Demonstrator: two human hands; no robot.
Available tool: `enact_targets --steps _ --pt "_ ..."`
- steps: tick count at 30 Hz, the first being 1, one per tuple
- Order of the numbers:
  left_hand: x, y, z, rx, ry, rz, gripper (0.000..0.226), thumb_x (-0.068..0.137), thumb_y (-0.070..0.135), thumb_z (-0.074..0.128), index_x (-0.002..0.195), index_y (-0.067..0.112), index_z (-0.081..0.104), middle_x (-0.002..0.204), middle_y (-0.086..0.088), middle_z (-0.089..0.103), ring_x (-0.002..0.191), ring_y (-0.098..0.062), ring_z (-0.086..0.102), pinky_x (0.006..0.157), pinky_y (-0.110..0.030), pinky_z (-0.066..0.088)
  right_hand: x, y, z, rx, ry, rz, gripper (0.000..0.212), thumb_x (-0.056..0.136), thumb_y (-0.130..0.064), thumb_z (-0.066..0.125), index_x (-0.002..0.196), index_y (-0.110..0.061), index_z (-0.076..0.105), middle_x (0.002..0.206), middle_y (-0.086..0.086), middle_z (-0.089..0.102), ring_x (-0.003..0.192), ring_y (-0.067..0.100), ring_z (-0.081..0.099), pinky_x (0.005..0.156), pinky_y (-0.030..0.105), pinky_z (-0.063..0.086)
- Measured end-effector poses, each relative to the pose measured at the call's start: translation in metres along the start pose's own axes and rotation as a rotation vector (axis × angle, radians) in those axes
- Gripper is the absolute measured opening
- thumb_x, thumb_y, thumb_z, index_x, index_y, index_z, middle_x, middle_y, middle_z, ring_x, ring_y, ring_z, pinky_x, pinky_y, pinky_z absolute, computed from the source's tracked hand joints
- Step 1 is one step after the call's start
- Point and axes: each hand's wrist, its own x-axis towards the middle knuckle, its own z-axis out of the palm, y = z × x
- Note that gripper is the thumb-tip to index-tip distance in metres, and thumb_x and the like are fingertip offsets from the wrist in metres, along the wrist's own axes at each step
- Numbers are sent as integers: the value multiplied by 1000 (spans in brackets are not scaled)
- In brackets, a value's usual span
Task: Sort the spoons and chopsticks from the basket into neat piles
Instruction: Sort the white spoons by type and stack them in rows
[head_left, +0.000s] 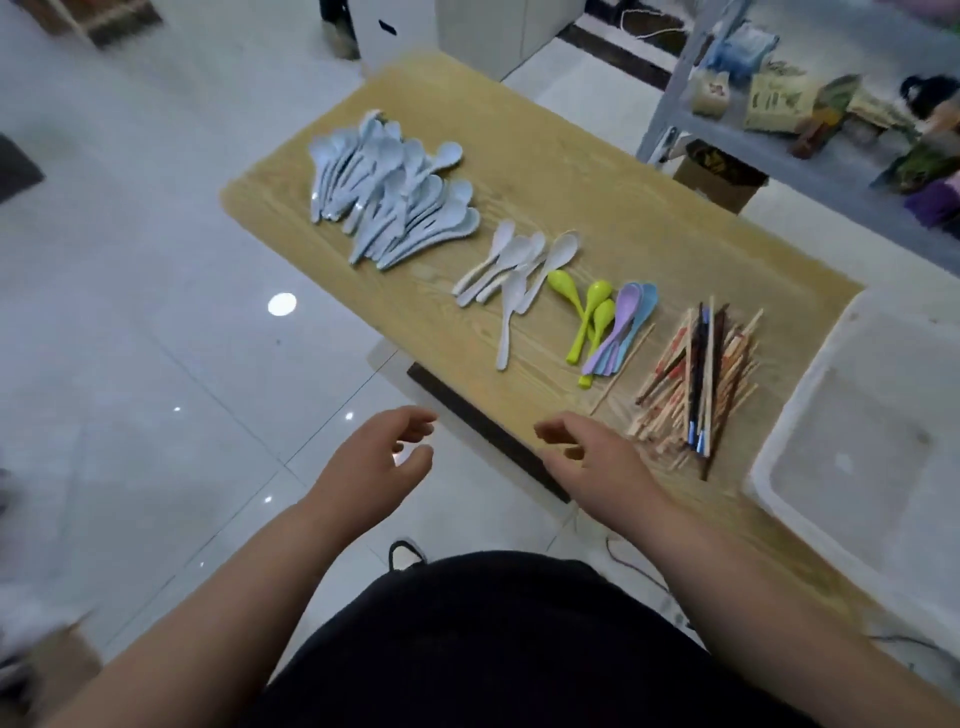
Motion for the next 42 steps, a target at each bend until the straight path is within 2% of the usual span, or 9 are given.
enact_targets --steps 2,5,8,16,20,25,34,38,42 --pt "-8 -27 -34 -41 41 -51 34 94 23 60 125 36 60 112 24 63 107 8 57 93 -16 45 23 -34 23 56 -9 3 24 96 -21 62 119 -24 67 114 -11 67 98 0 61 76 6 43" --pt "-13 -57 -76 -96 95 -111 32 93 21 60 122 35 61 110 22 64 105 7 58 92 -16 47 58 -77 48 85 -32 -35 20 96 -21 64 113 -30 66 108 -17 66 99 -2 62 73 -1 39" --pt "-5 -71 -107 -140 124 -157 31 93 20 60 120 34 62 108 19 66 103 5 60 90 -16 47 81 -102 60 102 -78 -27 21 96 -22 64 112 -34 65 107 -23 64 99 -7 60 75 0 40" --pt "82 -74 -161 -163 118 -204 29 94 16 59 118 32 63 107 14 68 100 4 61 79 -8 46 141 -104 59 121 -162 16 20 94 -24 65 109 -37 67 108 -20 66 96 -6 61 84 13 48" --pt "129 -70 -192 -141 117 -239 29 94 17 59 118 33 63 107 14 68 100 4 61 79 -10 46 187 -117 55 176 -168 13 18 95 -20 65 106 -34 67 106 -19 66 94 -11 60 76 2 42" --pt "172 -78 -220 -145 106 -213 30 94 14 59 118 31 64 106 14 69 101 2 62 79 -9 47 250 -146 58 172 -179 -23 17 96 -19 63 106 -32 67 107 -17 67 96 -11 59 78 3 43" --pt "245 -140 -300 -204 -82 -154 29 94 12 60 115 32 64 106 10 70 99 -2 64 78 -14 51 363 -230 82 186 4 47 16 97 -20 62 108 -28 69 106 -17 67 97 -10 59 78 4 43" --pt "297 -160 -351 -185 -155 -98 28 95 13 59 113 34 65 104 12 70 96 0 63 77 -10 47 386 -261 108 306 160 154 14 96 -18 64 103 -29 70 101 -16 69 95 -6 61 84 16 47" --pt "359 -163 -382 -103 -241 -11 24 95 14 60 111 32 65 102 13 69 87 2 62 73 -10 46 399 -281 135 289 201 223 15 96 -20 62 103 -33 67 104 -17 67 97 -8 60 84 13 45"
